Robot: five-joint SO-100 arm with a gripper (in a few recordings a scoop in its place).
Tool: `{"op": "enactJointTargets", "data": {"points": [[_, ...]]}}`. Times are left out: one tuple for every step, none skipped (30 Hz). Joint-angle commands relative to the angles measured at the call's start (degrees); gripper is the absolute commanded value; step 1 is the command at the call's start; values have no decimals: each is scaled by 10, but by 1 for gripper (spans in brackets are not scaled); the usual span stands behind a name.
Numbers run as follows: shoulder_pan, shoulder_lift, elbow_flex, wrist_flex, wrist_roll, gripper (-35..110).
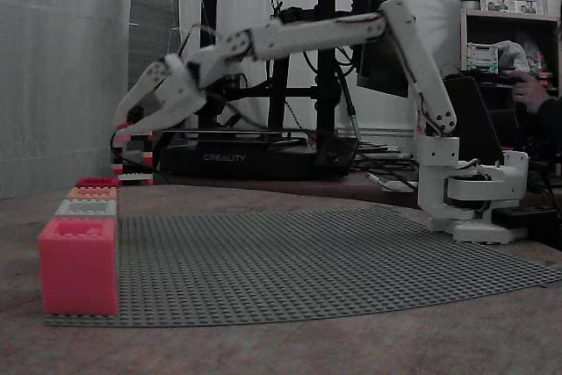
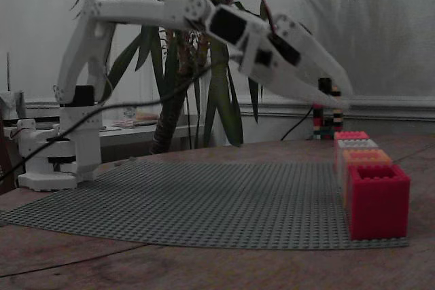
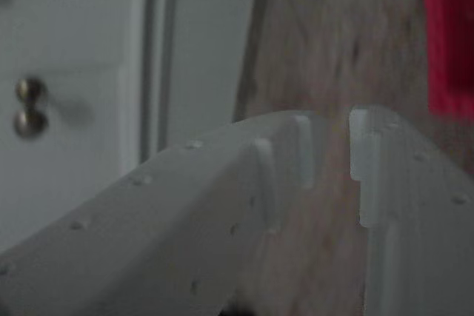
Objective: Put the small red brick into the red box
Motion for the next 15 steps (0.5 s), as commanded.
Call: {"op": "enactJointTargets", "data": {"points": [[-27,210,150,23,-8,0],[-34,250,199,32,-10,0],[-41,288,246,40,-14,0],[-48,325,295,47,-18,0],[-55,362,342,55,-23,0],[-62,396,386,61,-25,0],[-68,431,428,67,-23,0],[-71,461,461,80,-17,0],[-74,488,486,98,-9,0],[-75,511,507,117,-2,0],[-76,536,530,134,4,0],[-77,562,554,147,8,0],[-77,589,577,156,9,0],[-77,613,596,168,4,0],[-77,635,613,182,0,0]]}}
